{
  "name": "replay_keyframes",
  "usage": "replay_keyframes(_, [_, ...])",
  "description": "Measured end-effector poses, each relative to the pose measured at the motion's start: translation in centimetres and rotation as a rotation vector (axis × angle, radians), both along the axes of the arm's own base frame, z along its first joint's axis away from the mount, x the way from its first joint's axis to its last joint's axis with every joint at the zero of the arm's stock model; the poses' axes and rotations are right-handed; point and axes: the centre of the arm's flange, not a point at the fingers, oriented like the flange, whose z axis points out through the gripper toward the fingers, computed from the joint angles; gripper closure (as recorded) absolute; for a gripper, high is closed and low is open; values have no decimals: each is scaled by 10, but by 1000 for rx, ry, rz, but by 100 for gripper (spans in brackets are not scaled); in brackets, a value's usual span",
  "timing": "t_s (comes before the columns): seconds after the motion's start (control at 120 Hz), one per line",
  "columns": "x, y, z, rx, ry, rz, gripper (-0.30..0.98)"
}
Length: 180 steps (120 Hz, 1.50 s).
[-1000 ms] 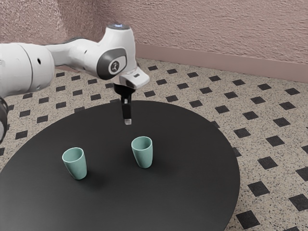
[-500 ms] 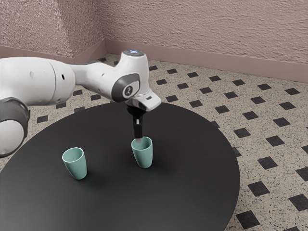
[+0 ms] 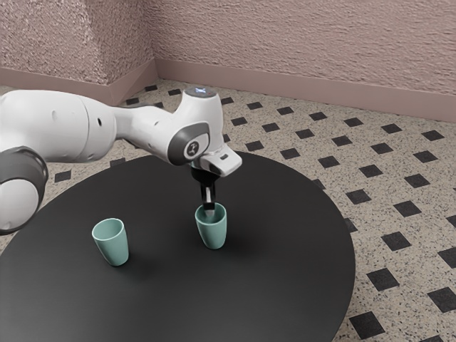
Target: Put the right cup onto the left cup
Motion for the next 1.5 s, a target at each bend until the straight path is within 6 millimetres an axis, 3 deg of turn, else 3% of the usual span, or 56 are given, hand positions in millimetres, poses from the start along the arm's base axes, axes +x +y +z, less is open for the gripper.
replay_keyframes(0.375, [-4, 1, 20, -8, -31, 43, 78])
replay_keyframes(0.508, [-28, 12, 50, -18, -47, 68, 78])
replay_keyframes(0.65, [-55, 22, 97, -29, -71, 94, 78])
replay_keyframes(0.808, [-79, 51, 124, -29, -65, 150, 79])
replay_keyframes(1.133, [-120, 113, 126, -12, 10, 269, 79])
replay_keyframes(1.275, [-129, 137, 123, -2, 36, 315, 79])
replay_keyframes(1.5, [-133, 154, 125, 17, 47, 342, 79])
